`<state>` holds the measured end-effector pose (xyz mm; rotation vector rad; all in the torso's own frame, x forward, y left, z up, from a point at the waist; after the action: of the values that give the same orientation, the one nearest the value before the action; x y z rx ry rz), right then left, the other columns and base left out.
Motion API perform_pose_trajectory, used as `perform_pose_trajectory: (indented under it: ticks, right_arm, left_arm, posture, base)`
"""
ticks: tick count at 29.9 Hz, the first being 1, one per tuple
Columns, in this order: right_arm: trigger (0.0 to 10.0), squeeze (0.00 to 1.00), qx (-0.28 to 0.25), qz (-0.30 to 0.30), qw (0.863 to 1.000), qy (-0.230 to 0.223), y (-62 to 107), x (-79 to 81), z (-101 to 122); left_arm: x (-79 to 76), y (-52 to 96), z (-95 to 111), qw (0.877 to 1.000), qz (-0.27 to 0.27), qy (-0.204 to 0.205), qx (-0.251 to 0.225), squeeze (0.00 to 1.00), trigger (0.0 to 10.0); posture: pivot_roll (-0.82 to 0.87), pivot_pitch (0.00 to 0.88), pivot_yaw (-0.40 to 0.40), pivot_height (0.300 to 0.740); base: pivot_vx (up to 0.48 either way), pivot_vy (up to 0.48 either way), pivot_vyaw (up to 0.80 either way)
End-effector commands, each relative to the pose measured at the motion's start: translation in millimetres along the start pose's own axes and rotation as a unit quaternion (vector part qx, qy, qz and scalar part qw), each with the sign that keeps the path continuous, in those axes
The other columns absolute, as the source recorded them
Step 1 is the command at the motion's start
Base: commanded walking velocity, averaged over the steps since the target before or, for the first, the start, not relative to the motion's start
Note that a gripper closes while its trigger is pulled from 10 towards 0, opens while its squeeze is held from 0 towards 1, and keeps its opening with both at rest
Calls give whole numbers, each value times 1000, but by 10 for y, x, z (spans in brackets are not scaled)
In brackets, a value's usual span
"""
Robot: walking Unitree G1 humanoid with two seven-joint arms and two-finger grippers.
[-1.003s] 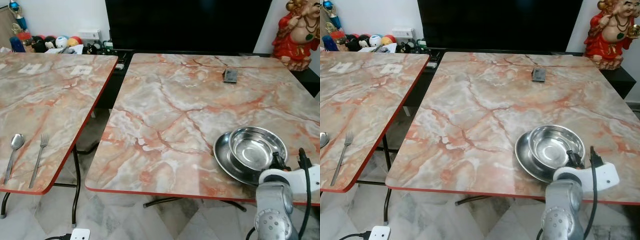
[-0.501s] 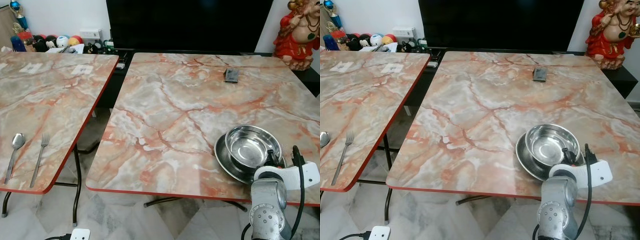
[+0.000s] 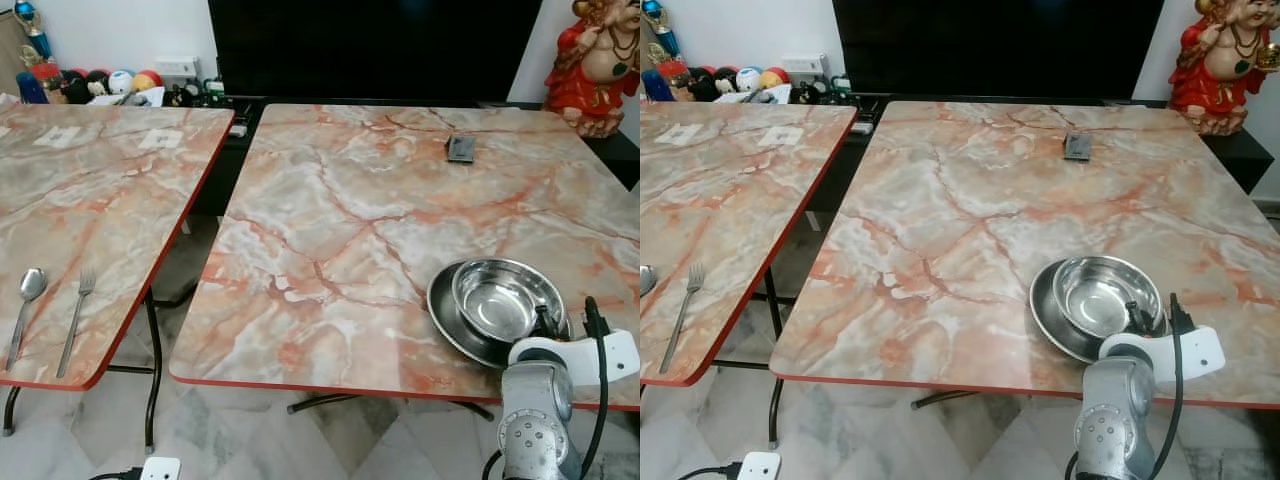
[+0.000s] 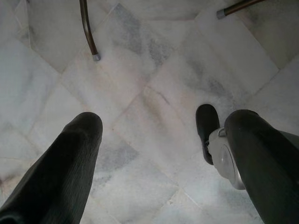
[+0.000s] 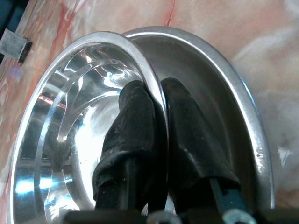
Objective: Setting the table
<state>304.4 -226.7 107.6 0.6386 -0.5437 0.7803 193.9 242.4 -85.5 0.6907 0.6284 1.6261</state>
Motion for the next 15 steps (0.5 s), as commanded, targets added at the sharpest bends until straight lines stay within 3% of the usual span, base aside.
perform_pose_trajectory:
  ticks: [1, 10, 12, 15]
  right_arm:
    - [10000, 271, 8, -4, 1000, -14, 16, 24, -36]
    - [10000, 282, 12, 3, 1000, -18, 15, 43, -47]
    - [10000, 439, 18, 6, 1000, -14, 19, 59, -64]
    - [10000, 443, 20, 10, 1000, -15, 22, 74, -74]
  left_arm:
    - [35, 22, -78, 1000, 2, -7, 13, 0, 10000]
    - [36, 22, -78, 1000, 2, -8, 13, 0, 10000]
    - [37, 22, -77, 1000, 3, -8, 13, 0, 10000]
    - [36, 22, -77, 1000, 3, -8, 13, 0, 10000]
  posture:
    - [0, 113, 6, 740]
    - [1, 112, 7, 740]
    - [0, 113, 7, 740]
    - [2, 113, 6, 740]
  base:
    - [0, 0, 0]
    - [0, 0, 0]
    - [0, 0, 0]
    - [0, 0, 0]
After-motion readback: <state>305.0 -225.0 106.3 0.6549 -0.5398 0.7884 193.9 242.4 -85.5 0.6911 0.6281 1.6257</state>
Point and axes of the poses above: a point about 5 cm out from each wrist's last joint towards the gripper, its own y axis pointing back from the gripper into the wrist, its own z axis along the axis of the wrist's last joint, x = y × z, the point moved 2 cm from there along -y, pointing out of the wrist towards the gripper, and after that the axes turned 7 degrees about y, right-handed, at the moved point
